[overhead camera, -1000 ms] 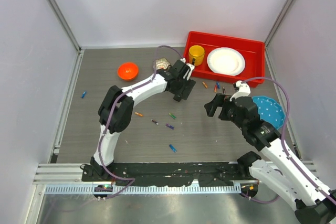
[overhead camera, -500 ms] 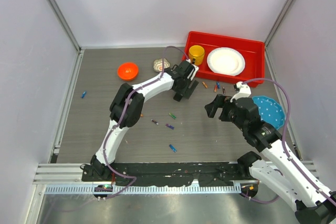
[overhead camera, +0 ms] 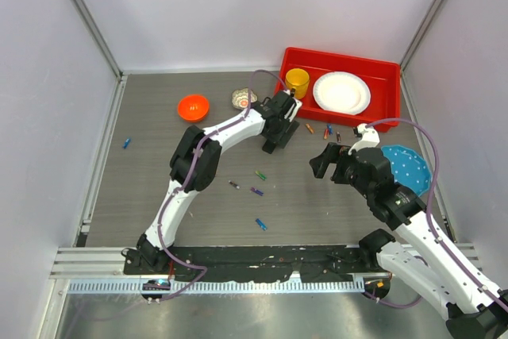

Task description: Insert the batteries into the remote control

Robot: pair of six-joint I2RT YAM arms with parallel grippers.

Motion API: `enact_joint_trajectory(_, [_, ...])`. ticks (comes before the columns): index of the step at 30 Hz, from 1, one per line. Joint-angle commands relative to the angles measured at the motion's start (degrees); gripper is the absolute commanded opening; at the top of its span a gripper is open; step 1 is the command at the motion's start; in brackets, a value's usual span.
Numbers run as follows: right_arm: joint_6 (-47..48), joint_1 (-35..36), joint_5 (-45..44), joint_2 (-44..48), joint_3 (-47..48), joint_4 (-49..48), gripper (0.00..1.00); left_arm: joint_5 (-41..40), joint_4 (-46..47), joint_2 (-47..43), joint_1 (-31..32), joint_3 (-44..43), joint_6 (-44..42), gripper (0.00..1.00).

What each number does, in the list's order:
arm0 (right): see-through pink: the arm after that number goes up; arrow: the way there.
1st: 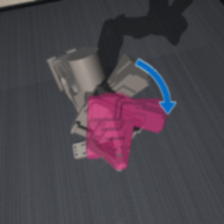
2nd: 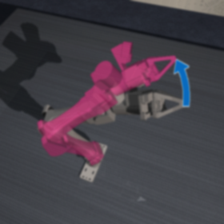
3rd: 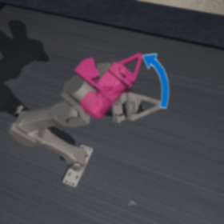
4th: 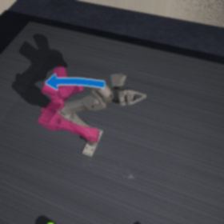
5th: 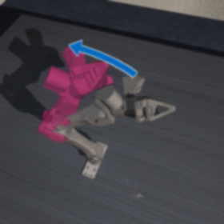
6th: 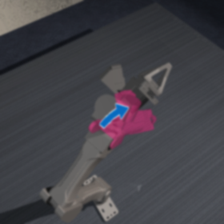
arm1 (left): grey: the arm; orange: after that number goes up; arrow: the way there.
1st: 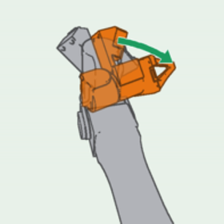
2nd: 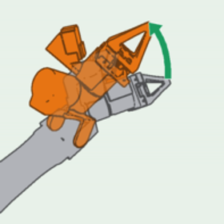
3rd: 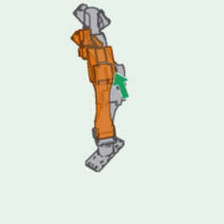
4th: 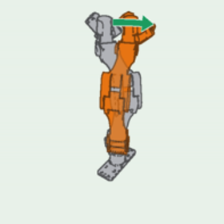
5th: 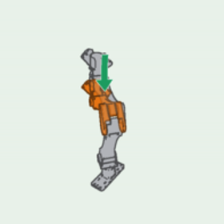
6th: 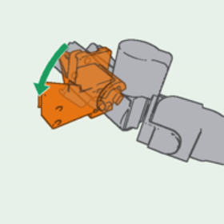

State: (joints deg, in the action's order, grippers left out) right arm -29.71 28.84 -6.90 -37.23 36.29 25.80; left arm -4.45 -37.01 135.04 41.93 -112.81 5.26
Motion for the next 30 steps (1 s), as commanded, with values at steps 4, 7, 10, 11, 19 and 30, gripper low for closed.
enact_joint_trajectory(4, [-0.3, 0.3, 0.1, 0.7, 0.4, -0.1, 0.99, 0.7, -2.3, 1.3, -0.4, -1.3, -0.7, 0.65])
enact_joint_trajectory(7, [-0.4, 0.2, 0.2, 1.0, 0.4, 0.1, 1.0, 0.8, -2.1, 1.5, -0.6, -0.9, -0.6, 0.63])
enact_joint_trajectory(10, [-0.4, 0.3, 0.2, 1.4, 0.4, 0.6, 1.0, 2.0, -2.4, 1.8, -0.6, -0.9, -0.4, 0.53])
enact_joint_trajectory(11, [-0.5, 0.2, 0.2, 1.5, 0.4, 0.6, 1.0, 2.2, -2.5, 1.9, -0.7, -0.9, -0.2, 0.49])
enact_joint_trajectory(19, [-0.5, 0.2, 0.3, 2.2, 2.6, 2.1, 1.0, 4.3, 10.8, -8.5, -2.0, 12.9, 3.4, 0.0])
enact_joint_trajectory(30, [-1.1, 0.0, -0.6, 4.4, 4.7, -1.3, 1.0, 11.5, 31.9, -41.8, -2.8, 40.3, 15.8, 0.0])
